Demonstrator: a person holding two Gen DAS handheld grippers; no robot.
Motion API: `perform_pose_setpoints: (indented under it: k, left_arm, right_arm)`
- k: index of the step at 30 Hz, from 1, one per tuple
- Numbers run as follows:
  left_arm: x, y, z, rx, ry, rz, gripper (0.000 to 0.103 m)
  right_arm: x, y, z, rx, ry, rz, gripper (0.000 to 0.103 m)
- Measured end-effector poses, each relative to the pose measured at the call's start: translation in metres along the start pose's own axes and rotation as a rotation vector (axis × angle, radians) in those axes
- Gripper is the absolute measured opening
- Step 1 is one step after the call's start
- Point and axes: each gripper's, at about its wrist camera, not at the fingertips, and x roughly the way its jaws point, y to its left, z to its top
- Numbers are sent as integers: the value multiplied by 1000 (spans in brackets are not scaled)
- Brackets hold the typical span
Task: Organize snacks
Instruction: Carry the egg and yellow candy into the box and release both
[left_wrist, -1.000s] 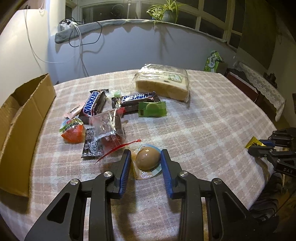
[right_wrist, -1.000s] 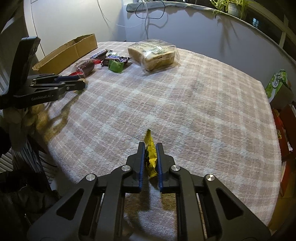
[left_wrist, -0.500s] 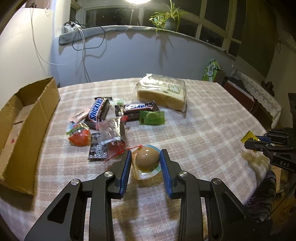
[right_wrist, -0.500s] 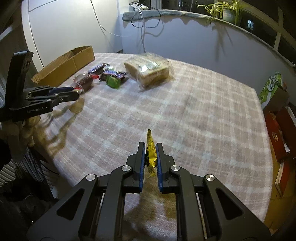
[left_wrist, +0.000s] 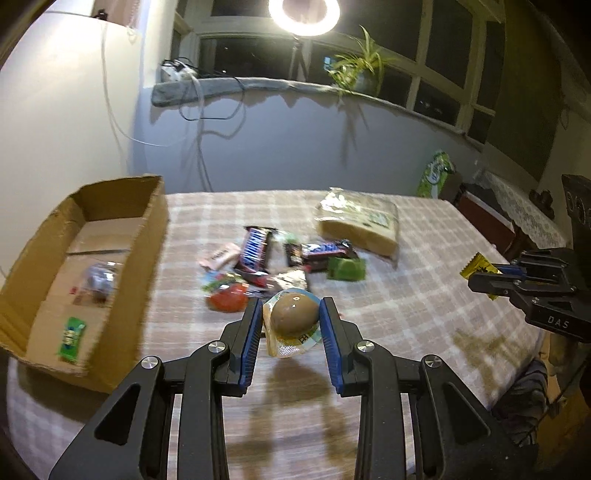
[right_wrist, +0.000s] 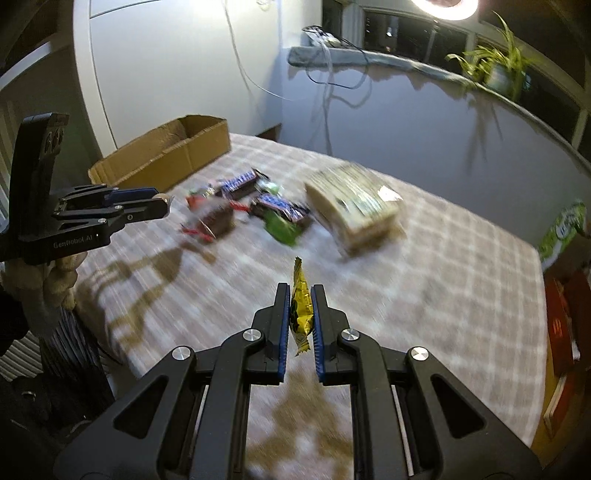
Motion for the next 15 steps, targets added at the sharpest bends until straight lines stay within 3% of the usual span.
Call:
perform_pose_setpoints:
  k: [15]
  left_arm:
    - [-36,79,4,-101,-71,126,30]
  right_arm:
    - [44,65,89,-114,-68,115,11]
